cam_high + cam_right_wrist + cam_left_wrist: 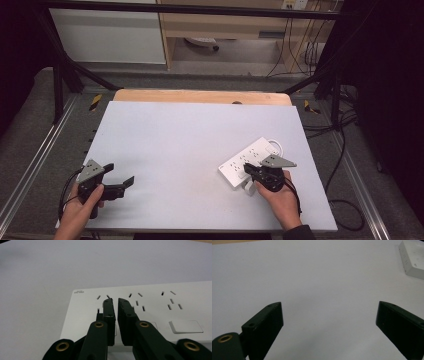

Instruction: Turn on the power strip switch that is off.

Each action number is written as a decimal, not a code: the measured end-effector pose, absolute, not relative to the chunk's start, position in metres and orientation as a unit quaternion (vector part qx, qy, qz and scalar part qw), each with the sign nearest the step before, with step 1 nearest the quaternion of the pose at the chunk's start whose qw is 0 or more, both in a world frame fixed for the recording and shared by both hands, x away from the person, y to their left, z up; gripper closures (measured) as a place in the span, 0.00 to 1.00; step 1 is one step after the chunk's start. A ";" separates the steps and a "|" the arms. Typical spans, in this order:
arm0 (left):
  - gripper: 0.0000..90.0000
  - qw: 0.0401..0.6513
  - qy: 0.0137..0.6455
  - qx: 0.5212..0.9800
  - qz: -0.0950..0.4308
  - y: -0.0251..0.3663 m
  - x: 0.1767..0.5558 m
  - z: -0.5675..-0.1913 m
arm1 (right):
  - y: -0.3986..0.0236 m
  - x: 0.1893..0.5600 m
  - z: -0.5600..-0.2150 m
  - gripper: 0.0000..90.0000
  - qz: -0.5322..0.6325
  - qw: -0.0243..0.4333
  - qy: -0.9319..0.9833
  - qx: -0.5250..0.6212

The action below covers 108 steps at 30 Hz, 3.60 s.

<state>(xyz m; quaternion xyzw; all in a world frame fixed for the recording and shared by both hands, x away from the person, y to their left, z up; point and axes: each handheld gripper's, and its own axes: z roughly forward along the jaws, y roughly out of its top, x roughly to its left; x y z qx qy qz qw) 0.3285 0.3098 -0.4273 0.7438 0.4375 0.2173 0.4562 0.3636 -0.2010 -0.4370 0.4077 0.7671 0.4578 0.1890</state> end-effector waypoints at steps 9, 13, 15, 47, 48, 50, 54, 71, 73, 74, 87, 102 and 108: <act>0.08 0.457 0.438 0.743 0.217 0.310 0.328 -0.427 | -0.205 0.364 -0.433 0.85 0.467 0.190 0.757 0.415; 0.08 0.458 0.437 0.743 0.217 0.310 0.328 -0.427 | -0.206 0.363 -0.432 0.79 0.470 0.188 0.754 0.420; 0.08 0.458 0.437 0.743 0.217 0.310 0.328 -0.427 | -0.207 0.363 -0.431 0.75 0.470 0.189 0.753 0.421; 0.08 0.463 0.439 0.739 0.216 0.311 0.328 -0.427 | -0.206 0.364 -0.397 0.04 0.478 0.217 0.730 0.438; 0.08 0.463 0.439 0.739 0.215 0.311 0.328 -0.427 | -0.207 0.364 -0.397 0.05 0.478 0.216 0.730 0.439; 0.08 0.463 0.439 0.739 0.215 0.310 0.328 -0.427 | -0.208 0.365 -0.396 0.05 0.475 0.212 0.731 0.443; 0.08 0.465 0.438 0.738 0.218 0.311 0.327 -0.426 | -0.211 0.364 -0.391 0.05 0.472 0.213 0.730 0.446; 0.07 0.465 0.441 0.736 0.218 0.311 0.328 -0.426 | -0.233 0.354 -0.378 0.04 0.469 0.224 0.733 0.438; 0.07 0.466 0.441 0.736 0.218 0.311 0.327 -0.426 | -0.238 0.352 -0.376 0.04 0.472 0.224 0.730 0.441; 0.07 0.466 0.442 0.735 0.217 0.311 0.327 -0.426 | -0.240 0.351 -0.376 0.04 0.474 0.225 0.728 0.443; 0.07 0.467 0.442 0.734 0.218 0.312 0.327 -0.426 | -0.273 0.339 -0.380 0.05 0.478 0.235 0.710 0.461; 0.07 0.469 0.443 0.732 0.219 0.312 0.327 -0.425 | -0.299 0.332 -0.401 0.05 0.468 0.240 0.700 0.482; 0.07 0.468 0.442 0.733 0.219 0.312 0.326 -0.425 | -0.307 0.330 -0.411 0.05 0.460 0.239 0.702 0.487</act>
